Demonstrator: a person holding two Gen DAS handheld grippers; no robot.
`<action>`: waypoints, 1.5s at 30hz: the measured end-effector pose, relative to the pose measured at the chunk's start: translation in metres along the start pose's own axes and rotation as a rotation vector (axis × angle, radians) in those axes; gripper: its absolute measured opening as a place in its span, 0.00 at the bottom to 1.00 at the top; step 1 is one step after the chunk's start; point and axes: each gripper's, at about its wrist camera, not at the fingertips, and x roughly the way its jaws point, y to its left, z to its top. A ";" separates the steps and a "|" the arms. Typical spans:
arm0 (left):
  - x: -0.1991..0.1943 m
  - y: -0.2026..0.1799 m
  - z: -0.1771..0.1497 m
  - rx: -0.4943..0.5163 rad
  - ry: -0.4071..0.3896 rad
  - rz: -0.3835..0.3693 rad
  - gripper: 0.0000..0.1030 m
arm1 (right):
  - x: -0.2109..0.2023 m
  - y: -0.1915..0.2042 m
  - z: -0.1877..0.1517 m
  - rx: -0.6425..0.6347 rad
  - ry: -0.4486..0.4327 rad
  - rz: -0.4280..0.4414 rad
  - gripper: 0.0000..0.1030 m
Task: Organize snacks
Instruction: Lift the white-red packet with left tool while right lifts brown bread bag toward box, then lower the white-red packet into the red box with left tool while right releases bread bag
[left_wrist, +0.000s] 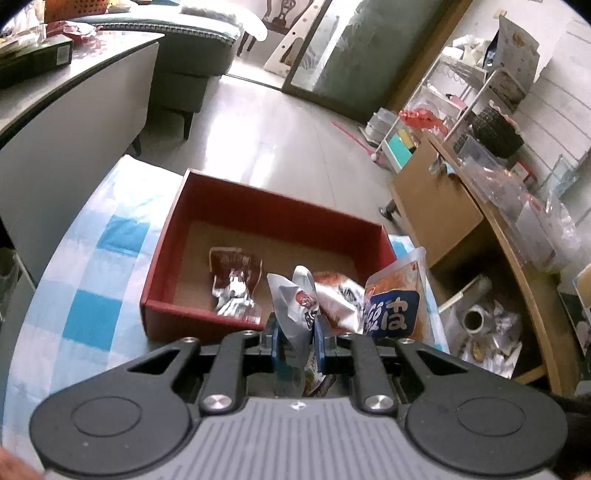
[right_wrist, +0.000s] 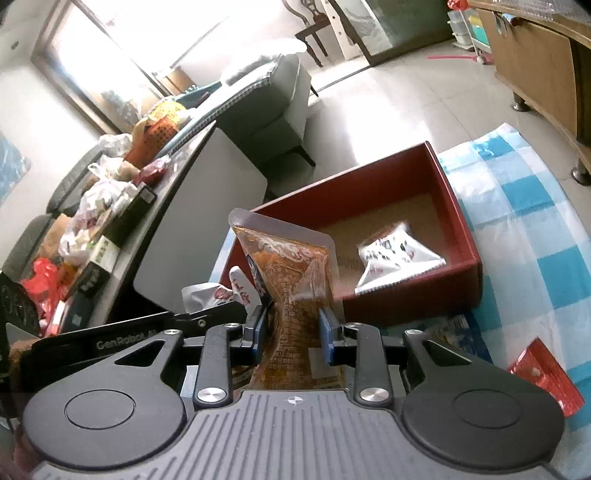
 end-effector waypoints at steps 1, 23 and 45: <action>0.002 -0.002 0.003 0.005 -0.008 0.004 0.13 | 0.001 0.001 0.002 0.001 -0.004 0.004 0.35; 0.059 0.000 0.037 0.043 -0.031 0.128 0.13 | 0.047 -0.017 0.045 0.012 -0.044 -0.100 0.34; 0.071 0.004 0.033 0.060 0.015 0.168 0.23 | 0.065 -0.014 0.039 -0.074 -0.008 -0.235 0.46</action>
